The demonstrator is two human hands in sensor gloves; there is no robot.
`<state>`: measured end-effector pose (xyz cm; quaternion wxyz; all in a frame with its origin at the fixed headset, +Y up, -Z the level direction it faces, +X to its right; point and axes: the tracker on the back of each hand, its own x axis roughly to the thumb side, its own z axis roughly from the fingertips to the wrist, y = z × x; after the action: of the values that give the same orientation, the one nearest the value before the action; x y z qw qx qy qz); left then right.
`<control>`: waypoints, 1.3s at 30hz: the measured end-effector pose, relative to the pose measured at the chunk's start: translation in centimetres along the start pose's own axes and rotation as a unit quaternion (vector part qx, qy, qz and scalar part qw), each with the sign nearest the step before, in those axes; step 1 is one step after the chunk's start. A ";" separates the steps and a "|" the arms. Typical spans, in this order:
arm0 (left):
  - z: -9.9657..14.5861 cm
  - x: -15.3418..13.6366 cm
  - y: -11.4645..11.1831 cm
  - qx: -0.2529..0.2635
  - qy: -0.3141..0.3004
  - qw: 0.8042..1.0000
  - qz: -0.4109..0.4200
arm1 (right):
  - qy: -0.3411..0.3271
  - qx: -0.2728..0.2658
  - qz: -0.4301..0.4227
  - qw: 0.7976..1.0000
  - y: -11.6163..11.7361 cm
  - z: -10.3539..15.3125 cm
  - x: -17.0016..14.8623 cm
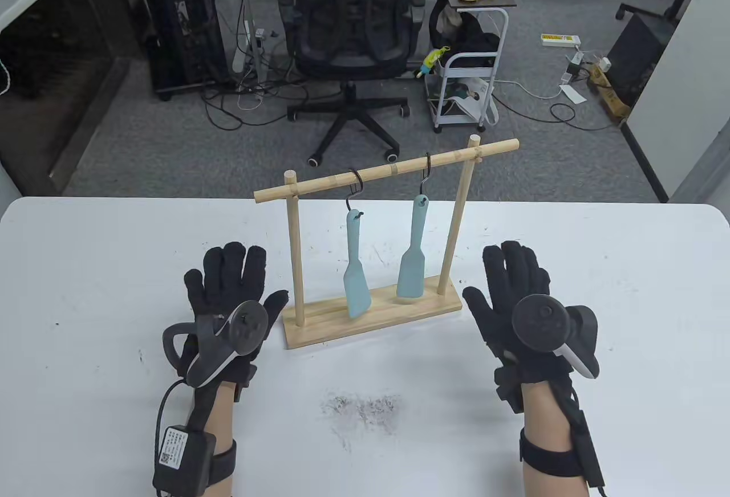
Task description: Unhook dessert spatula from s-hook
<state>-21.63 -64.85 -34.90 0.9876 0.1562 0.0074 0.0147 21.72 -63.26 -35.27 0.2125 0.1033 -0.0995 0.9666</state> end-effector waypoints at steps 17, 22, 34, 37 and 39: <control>0.0 0.0 0.0 -0.001 0.000 1.000 0.006 | 0.005 0.003 0.001 1.000 0.1 -0.1 -0.1; 0.2 0.1 0.6 0.011 -0.002 1.000 0.000 | 0.005 0.006 0.004 1.000 0.1 -0.2 0.0; 2.8 3.2 4.4 0.098 -0.053 0.991 0.076 | -0.004 0.000 -0.025 1.000 -0.9 0.2 -0.1; 3.4 4.6 5.1 0.112 -0.070 0.984 0.117 | -0.009 -0.004 -0.035 0.999 -1.2 0.3 0.0; 3.6 5.6 5.4 0.110 -0.075 0.979 0.152 | -0.012 -0.005 -0.039 0.999 -1.3 0.3 0.1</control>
<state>-16.10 -60.68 -29.90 0.9484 0.2638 -0.0891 0.1515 22.23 -62.11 -34.73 0.2497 0.1181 -0.1027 0.9556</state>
